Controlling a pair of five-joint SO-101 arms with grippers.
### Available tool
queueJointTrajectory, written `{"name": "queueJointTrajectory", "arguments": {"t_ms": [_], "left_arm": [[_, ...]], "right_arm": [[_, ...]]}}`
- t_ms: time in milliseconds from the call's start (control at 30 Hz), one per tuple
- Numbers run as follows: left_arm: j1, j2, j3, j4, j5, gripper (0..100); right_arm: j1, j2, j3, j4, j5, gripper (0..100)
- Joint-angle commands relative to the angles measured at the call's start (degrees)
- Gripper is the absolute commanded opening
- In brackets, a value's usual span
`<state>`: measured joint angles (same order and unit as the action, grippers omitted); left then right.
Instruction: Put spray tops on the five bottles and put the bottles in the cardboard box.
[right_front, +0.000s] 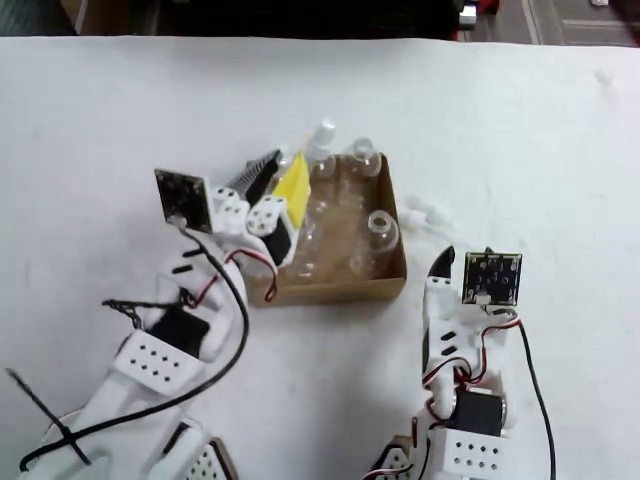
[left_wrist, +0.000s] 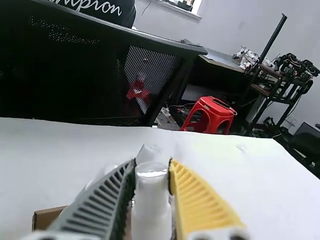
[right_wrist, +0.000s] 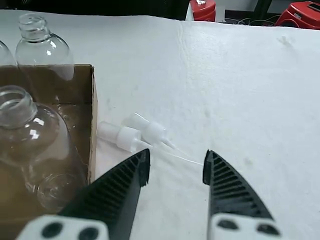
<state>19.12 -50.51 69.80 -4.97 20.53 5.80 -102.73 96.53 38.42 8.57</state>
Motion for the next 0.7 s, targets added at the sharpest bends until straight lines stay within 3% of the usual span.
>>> {"name": "queueJointTrajectory", "arguments": {"t_ms": [0, 200, 667], "left_arm": [[0.7, 0.0, 4.3, -12.0, -0.7, 2], [0.9, 0.0, 7.4, -14.0, -6.4, 2], [3.6, 0.0, 10.6, -14.0, -8.0, 2]], "right_arm": [[-0.5, -0.2, 0.4, 0.2, 0.0, 15.5], [-0.6, -0.2, 0.4, 0.2, 0.0, 15.5], [-0.6, -0.2, 0.4, 0.1, 0.0, 15.6]]}}
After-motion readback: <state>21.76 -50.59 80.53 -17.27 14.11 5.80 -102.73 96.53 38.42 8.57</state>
